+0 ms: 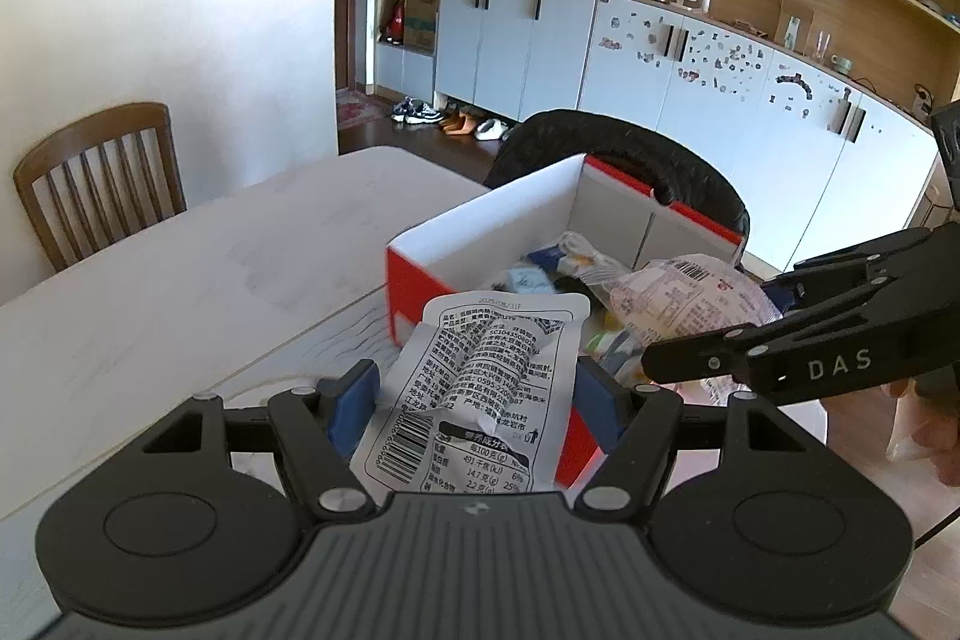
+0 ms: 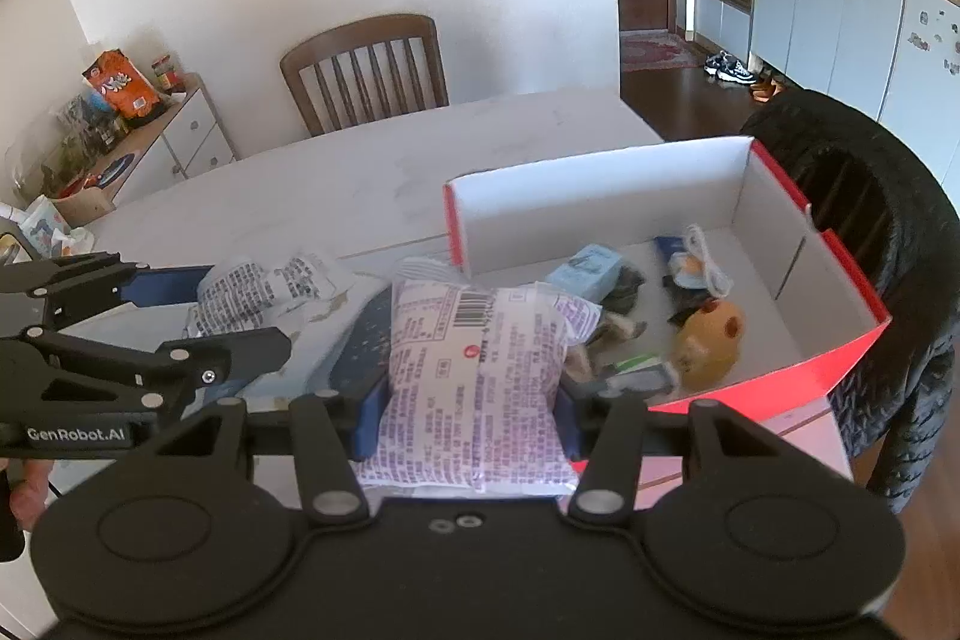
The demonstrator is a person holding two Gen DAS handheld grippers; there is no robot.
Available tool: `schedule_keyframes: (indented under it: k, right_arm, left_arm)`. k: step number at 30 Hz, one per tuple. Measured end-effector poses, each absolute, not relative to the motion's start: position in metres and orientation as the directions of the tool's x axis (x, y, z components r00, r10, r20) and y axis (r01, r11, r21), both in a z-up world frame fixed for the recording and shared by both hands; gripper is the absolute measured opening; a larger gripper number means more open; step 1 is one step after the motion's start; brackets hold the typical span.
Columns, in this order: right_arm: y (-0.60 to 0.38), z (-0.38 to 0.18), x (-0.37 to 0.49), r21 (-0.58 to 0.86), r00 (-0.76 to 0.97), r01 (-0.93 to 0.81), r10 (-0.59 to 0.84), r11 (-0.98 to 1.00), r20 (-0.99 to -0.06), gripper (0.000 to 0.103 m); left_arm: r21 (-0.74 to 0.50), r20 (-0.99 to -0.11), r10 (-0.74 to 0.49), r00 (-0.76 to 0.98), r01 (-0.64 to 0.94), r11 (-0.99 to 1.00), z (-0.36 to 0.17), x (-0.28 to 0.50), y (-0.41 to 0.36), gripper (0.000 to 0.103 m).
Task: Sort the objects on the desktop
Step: 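Carry the sachet and pink-white packet with both grippers into the red shoebox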
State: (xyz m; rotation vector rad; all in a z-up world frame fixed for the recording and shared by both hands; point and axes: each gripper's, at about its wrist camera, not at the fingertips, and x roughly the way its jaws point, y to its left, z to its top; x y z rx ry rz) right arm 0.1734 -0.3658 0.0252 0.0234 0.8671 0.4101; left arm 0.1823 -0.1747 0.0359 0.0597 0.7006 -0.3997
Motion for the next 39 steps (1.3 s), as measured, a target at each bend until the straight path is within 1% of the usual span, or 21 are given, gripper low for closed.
schedule_keyframes:
  k: [9,21,32,39]
  right_arm:
    - [-0.413,0.024,0.192,0.175,0.6,-0.313,0.337,0.933,-0.725,0.053]
    - [-0.461,0.014,0.234,0.135,0.613,-0.276,0.282,0.952,-0.738,0.053]
    - [-0.472,-0.006,0.291,0.16,0.568,-0.279,0.297,0.947,-0.768,0.053]
    - [-0.458,-0.022,0.323,0.129,0.532,-0.324,0.293,0.937,-0.794,0.053]
  left_arm:
    - [-0.051,-0.633,-0.345,0.693,0.407,0.912,0.039,0.208,-0.227,0.07]
    - [0.013,-0.672,-0.316,0.67,0.437,0.899,0.024,0.241,-0.278,0.07]
    - [0.053,-0.73,-0.278,0.625,0.457,0.888,-0.001,0.274,-0.313,0.07]
    - [0.102,-0.753,-0.252,0.608,0.486,0.868,-0.015,0.289,-0.332,0.07]
